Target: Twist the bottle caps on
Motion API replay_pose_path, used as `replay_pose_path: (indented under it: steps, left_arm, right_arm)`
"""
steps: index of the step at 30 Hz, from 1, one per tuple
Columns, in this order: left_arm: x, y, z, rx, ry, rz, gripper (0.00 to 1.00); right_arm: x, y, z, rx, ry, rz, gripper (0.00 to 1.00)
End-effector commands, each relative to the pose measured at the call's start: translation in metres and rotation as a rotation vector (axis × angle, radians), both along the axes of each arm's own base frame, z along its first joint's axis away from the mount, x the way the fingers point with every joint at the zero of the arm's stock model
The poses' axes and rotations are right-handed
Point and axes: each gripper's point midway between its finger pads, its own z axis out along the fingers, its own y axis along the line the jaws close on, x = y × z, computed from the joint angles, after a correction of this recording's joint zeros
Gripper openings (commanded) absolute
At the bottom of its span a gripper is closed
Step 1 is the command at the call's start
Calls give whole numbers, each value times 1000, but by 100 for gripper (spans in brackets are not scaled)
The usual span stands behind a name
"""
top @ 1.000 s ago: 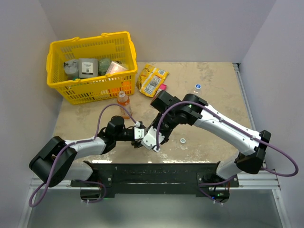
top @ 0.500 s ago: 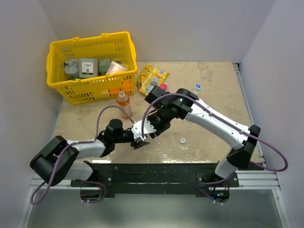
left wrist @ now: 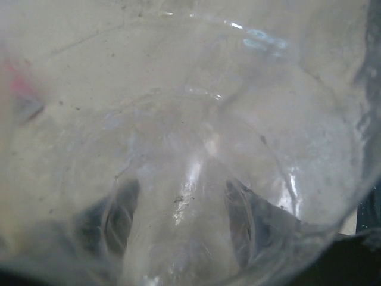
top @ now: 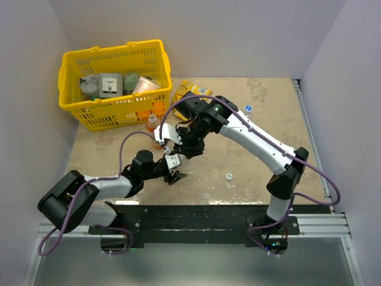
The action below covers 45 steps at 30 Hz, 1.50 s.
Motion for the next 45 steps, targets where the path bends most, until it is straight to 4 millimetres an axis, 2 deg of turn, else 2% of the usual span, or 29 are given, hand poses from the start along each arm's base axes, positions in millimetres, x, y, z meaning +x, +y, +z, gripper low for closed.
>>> replay_pose_path:
  steps: [1, 2, 4, 6, 14, 18, 20, 23, 26, 27, 28, 29, 30, 32, 34, 36, 37, 39, 41, 42, 45]
  left_arm:
    - [27, -21, 89, -241, -213, 55, 0]
    - [28, -20, 89, -244, -204, 68, 0]
    - [33, -17, 89, -245, -197, 105, 0]
    - [35, -15, 89, -249, -187, 128, 0]
    - [39, -9, 81, -253, -153, 184, 0]
    - [38, -8, 76, -255, -144, 192, 0]
    - [38, -8, 73, -256, -130, 193, 0]
    - [37, -8, 65, -247, -114, 194, 0]
    - [35, -8, 58, -236, -93, 188, 0]
    - [35, -9, 56, -231, -85, 186, 0]
    - [35, -9, 55, -230, -80, 183, 0]
    - [35, -9, 53, -225, -76, 184, 0]
    - [36, -11, 51, -222, -67, 182, 0]
    - [35, -13, 49, -218, -61, 171, 0]
    - [35, -14, 46, -213, -55, 163, 0]
    - [34, -15, 45, -210, -56, 153, 0]
    - [31, -16, 45, -207, -55, 136, 0]
    - [26, -16, 44, -199, -67, 105, 0]
    - [15, -19, 43, -180, -98, 20, 0]
    - [10, -20, 38, -159, -93, -12, 0]
    - [-6, -22, 31, -116, -113, -128, 0]
  right_arm:
    - [-13, 6, -25, -83, 232, -160, 10]
    - [-8, 9, -21, -76, 229, -182, 10]
    - [-2, 10, -27, -110, 242, -274, 10]
    - [-1, 10, -27, -113, 242, -293, 10]
    - [-6, -9, -46, -213, 260, -412, 11]
    - [-4, -11, -42, -211, 238, -421, 16]
    - [1, -7, -34, -183, 210, -415, 19]
    - [11, -4, -17, -139, 148, -423, 26]
    - [20, -5, 5, -88, 80, -442, 44]
    - [21, -6, 10, -76, 67, -442, 54]
    - [22, -7, 17, -59, 53, -445, 69]
    - [21, -12, 29, -35, 25, -452, 77]
    - [21, -15, 34, -24, 15, -459, 91]
    - [16, -26, 47, 0, -14, -470, 99]
    - [12, -38, 45, -20, -25, -475, 99]
    - [11, -52, 52, -20, -70, -482, 99]
    - [9, -57, 48, -39, -73, -473, 99]
    - [3, -65, 59, -2, -107, -392, 99]
    - [0, -66, 60, 41, -140, -316, 99]
    - [-6, -67, 73, 102, -184, -233, 99]
    - [-10, -58, 75, 164, -257, -43, 98]
